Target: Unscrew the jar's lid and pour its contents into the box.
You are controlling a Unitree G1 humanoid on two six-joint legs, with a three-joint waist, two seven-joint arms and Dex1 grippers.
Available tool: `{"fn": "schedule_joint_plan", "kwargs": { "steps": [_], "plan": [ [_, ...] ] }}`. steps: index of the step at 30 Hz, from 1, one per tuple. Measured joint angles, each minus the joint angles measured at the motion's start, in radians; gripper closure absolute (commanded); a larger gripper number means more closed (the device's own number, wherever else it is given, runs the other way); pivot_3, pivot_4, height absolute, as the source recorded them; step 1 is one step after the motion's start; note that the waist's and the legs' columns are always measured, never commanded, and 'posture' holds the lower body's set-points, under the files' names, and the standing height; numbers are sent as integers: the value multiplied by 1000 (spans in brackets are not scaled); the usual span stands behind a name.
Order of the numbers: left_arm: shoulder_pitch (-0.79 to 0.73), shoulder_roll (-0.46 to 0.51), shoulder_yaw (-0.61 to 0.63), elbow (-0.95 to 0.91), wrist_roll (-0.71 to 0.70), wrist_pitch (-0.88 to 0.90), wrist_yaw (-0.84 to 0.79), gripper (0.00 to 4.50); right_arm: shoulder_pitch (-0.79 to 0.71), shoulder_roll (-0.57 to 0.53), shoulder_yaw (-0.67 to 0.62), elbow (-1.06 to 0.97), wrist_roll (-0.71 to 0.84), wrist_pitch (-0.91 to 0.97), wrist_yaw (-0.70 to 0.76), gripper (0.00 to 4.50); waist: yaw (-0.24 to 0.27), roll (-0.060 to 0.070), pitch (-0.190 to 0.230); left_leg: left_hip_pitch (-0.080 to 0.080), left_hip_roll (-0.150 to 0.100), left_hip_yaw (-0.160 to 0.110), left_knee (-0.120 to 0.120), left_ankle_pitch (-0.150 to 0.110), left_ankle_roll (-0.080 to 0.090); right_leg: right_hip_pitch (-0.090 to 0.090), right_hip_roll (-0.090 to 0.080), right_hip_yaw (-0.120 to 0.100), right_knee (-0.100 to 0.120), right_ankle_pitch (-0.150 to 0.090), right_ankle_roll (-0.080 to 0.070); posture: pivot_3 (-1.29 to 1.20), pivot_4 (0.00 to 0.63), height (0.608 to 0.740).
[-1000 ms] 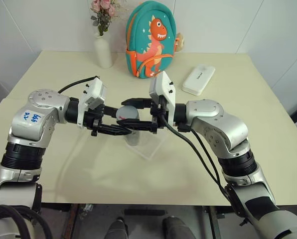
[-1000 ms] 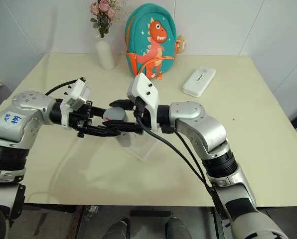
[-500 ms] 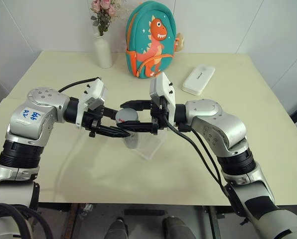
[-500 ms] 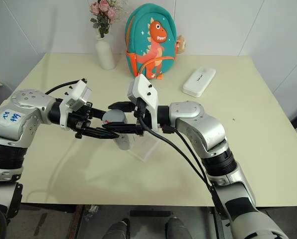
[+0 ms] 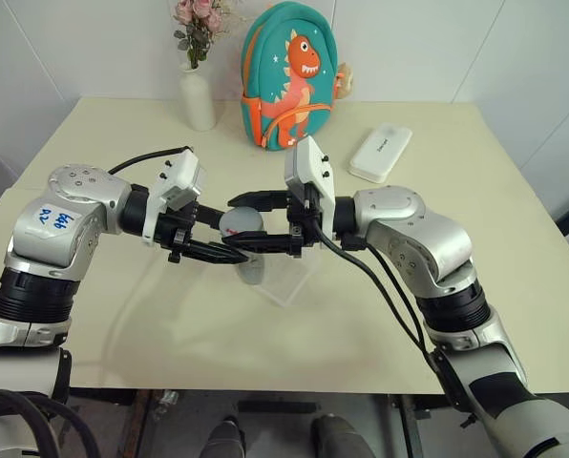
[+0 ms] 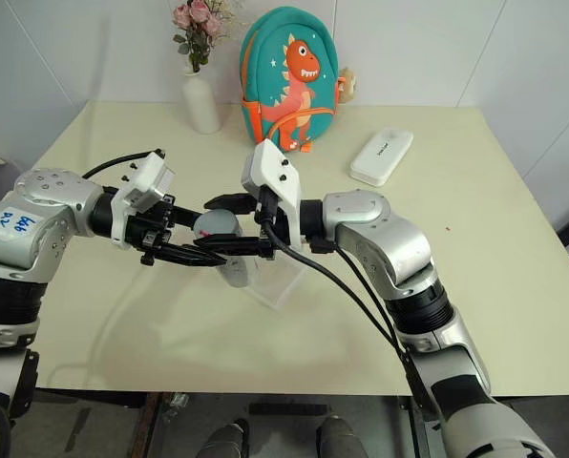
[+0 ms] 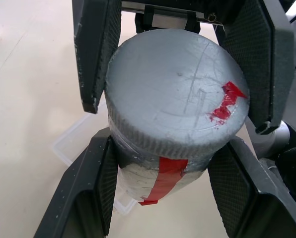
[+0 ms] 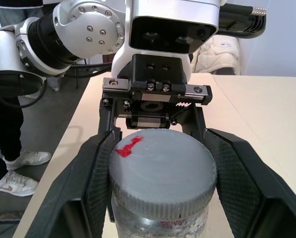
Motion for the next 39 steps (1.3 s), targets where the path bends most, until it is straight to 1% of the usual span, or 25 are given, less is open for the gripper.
{"fn": "schedule_joint_plan", "kwargs": {
  "steps": [12, 22, 39],
  "plan": [
    [-9, 2, -17, 0, 14, 2, -7, 2110, -30, -20, 21, 25, -14, -5, 38, 1926, 0, 0, 0, 0, 0, 0, 0, 0, 0, 0, 0, 0, 0, 0, 0, 0, 150, 740],
    [-25, 3, -34, 3, 18, 2, -8, 2110, -69, -46, 39, 70, -20, -34, 96, 1926, -1, 0, 0, 0, 0, 0, 0, 0, 0, 0, 0, 0, 0, 0, 0, 0, 150, 740],
    [-33, 13, -22, 17, 19, 6, -8, 2110, -131, -47, 39, 148, -16, -59, 141, 1926, -2, 0, 0, 0, 0, 0, 0, 0, 0, 0, 0, 0, 0, 0, 0, 0, 150, 740]
  ]
}}
